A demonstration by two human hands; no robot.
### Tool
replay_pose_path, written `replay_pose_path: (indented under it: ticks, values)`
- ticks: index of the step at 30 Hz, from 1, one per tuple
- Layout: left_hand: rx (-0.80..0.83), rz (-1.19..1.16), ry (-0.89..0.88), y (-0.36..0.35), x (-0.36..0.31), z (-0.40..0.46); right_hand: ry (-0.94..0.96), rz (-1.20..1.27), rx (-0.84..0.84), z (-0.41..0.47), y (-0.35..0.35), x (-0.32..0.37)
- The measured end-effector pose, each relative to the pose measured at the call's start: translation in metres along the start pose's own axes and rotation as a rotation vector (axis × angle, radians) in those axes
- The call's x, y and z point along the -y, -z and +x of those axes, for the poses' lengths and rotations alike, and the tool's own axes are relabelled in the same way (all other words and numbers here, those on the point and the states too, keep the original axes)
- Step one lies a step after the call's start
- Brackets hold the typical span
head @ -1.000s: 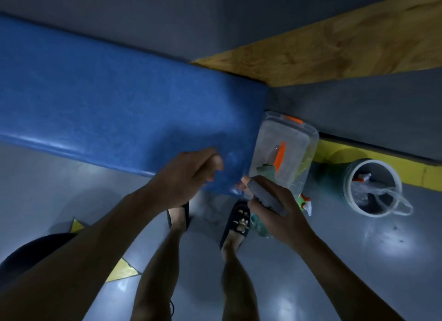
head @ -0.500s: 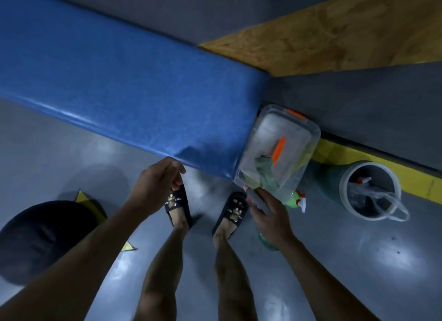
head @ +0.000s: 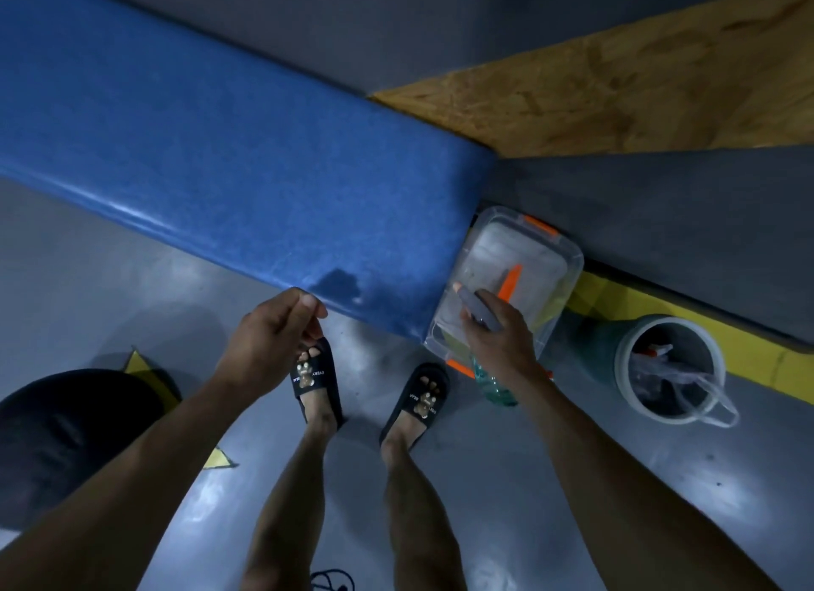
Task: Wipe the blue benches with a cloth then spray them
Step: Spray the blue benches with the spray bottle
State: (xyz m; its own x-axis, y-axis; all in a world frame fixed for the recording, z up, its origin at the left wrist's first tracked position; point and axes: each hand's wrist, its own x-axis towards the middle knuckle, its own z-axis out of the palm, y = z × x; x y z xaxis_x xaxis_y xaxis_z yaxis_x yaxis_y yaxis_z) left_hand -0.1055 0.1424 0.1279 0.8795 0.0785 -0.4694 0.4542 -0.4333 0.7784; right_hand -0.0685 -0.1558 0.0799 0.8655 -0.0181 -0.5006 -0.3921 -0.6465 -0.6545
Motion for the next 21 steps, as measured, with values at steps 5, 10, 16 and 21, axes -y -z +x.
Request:
replay_pose_path:
  ticks: [5, 10, 16, 21]
  values:
    - [-0.002, 0.006, 0.001, 0.006, 0.002, 0.002, -0.023, -0.025, -0.033, 0.033, 0.013, 0.019]
    - [-0.023, 0.010, -0.002, 0.011, 0.004, 0.008, -0.048, 0.015, -0.140, 0.085, 0.037, 0.043]
    - [-0.050, 0.010, -0.009, 0.013, 0.001, 0.009, -0.077, -0.066, -0.179, 0.121, 0.056, 0.066]
    - [-0.097, 0.023, 0.000, 0.016, 0.003, 0.008, 0.039, -0.215, 0.037, 0.080, 0.030, 0.065]
